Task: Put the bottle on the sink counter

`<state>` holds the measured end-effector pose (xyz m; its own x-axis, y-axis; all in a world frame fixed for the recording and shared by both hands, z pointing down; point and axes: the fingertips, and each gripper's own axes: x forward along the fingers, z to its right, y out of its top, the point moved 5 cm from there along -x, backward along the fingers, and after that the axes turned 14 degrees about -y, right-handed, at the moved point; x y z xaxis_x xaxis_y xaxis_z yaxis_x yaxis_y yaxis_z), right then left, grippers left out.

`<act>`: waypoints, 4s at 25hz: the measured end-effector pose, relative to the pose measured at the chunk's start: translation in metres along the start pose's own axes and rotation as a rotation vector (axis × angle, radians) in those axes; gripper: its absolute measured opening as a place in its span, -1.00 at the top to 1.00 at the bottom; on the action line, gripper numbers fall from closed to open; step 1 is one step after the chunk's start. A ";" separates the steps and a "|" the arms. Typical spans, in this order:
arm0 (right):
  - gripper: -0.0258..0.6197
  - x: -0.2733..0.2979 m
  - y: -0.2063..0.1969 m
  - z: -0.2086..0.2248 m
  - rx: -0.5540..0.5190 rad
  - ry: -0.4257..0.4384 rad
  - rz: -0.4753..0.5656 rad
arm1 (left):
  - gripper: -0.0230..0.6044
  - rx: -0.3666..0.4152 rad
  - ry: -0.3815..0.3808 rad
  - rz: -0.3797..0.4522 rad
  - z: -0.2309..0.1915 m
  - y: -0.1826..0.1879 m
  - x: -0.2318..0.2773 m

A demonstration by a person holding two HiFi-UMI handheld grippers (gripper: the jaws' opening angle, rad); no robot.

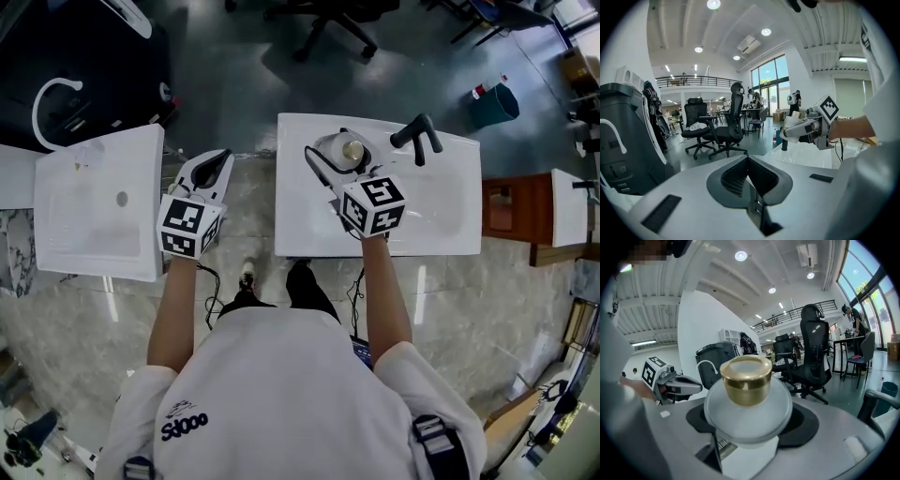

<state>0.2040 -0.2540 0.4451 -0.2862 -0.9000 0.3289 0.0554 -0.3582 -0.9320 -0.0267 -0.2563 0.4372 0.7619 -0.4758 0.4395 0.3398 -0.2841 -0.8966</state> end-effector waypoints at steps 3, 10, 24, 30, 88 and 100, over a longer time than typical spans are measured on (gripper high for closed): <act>-0.16 0.019 -0.008 0.003 -0.011 0.029 -0.020 | 0.91 -0.025 0.019 -0.010 -0.005 -0.005 0.006; -0.16 0.062 -0.032 0.009 -0.048 0.087 -0.084 | 0.91 -0.043 0.063 -0.057 -0.015 -0.021 0.013; -0.16 0.132 -0.087 0.011 -0.137 0.131 -0.189 | 0.91 -0.157 0.134 -0.085 -0.032 -0.061 0.013; -0.16 0.146 -0.100 0.008 -0.159 0.135 -0.221 | 0.91 -0.162 0.125 -0.090 -0.034 -0.065 0.018; -0.17 0.182 -0.150 0.006 -0.343 0.071 -0.324 | 0.91 -0.181 0.122 -0.096 -0.036 -0.085 0.009; -0.21 0.165 -0.154 0.013 -0.324 0.047 -0.347 | 0.91 -0.172 0.126 -0.099 -0.026 -0.089 0.000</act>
<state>0.1608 -0.3505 0.6449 -0.2787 -0.7258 0.6289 -0.3506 -0.5328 -0.7702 -0.0710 -0.2529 0.5185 0.6512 -0.5354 0.5379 0.3024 -0.4670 -0.8309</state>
